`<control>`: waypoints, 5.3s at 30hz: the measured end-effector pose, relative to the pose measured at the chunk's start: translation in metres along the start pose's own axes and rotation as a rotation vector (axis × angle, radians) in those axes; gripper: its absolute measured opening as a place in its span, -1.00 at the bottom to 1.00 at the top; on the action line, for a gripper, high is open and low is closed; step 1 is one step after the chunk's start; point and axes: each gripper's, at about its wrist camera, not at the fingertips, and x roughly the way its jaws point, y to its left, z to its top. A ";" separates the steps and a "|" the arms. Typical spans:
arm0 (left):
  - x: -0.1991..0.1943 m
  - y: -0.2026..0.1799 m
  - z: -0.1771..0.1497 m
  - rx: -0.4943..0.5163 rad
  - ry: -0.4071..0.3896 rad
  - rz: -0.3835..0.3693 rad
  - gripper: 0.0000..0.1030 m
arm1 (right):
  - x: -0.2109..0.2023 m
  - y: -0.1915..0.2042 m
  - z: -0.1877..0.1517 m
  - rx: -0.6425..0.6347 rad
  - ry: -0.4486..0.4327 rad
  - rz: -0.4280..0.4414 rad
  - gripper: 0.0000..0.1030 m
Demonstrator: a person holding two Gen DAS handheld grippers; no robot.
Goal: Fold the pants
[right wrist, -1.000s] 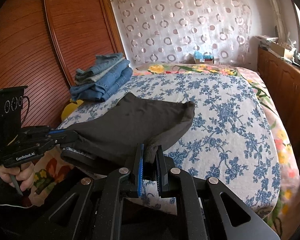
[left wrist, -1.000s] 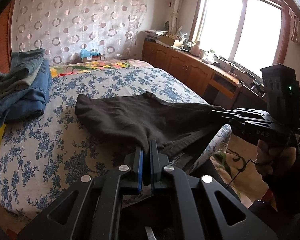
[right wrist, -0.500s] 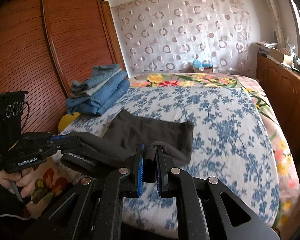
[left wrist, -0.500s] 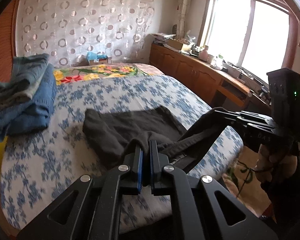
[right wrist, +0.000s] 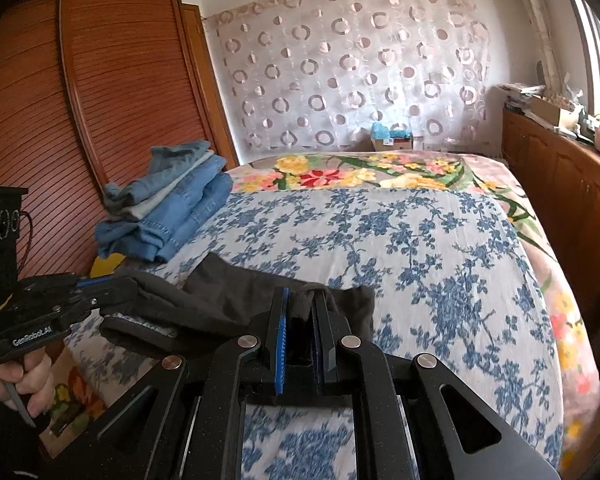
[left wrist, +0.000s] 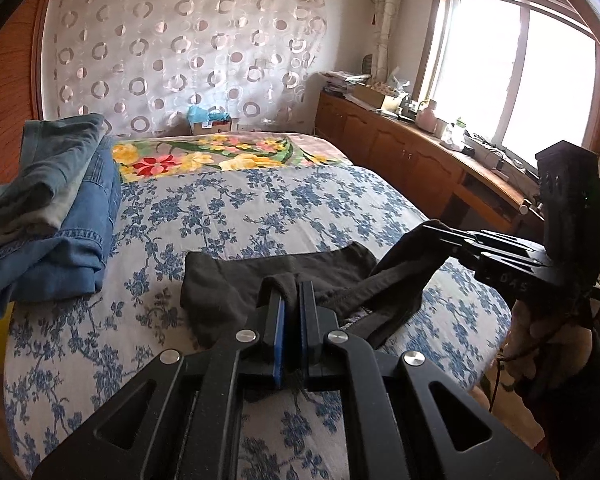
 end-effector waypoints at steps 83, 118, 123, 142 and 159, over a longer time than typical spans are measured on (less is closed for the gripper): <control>-0.023 0.021 -0.086 -0.040 0.108 0.014 -0.27 | -0.041 0.005 -0.064 -0.078 0.155 -0.015 -0.93; 0.038 0.037 -0.039 -0.007 0.104 0.070 -0.26 | 0.072 0.005 -0.034 -0.133 0.249 -0.023 -0.05; 0.043 0.041 -0.033 0.001 0.106 0.084 -0.52 | 0.072 0.009 -0.037 -0.140 0.237 -0.037 -0.03; 0.032 0.035 -0.008 0.032 0.031 0.120 -0.84 | 0.068 0.008 -0.042 -0.140 0.221 -0.031 -0.01; 0.029 0.026 -0.018 0.053 0.060 0.127 -0.41 | 0.068 0.008 -0.042 -0.134 0.222 -0.033 -0.01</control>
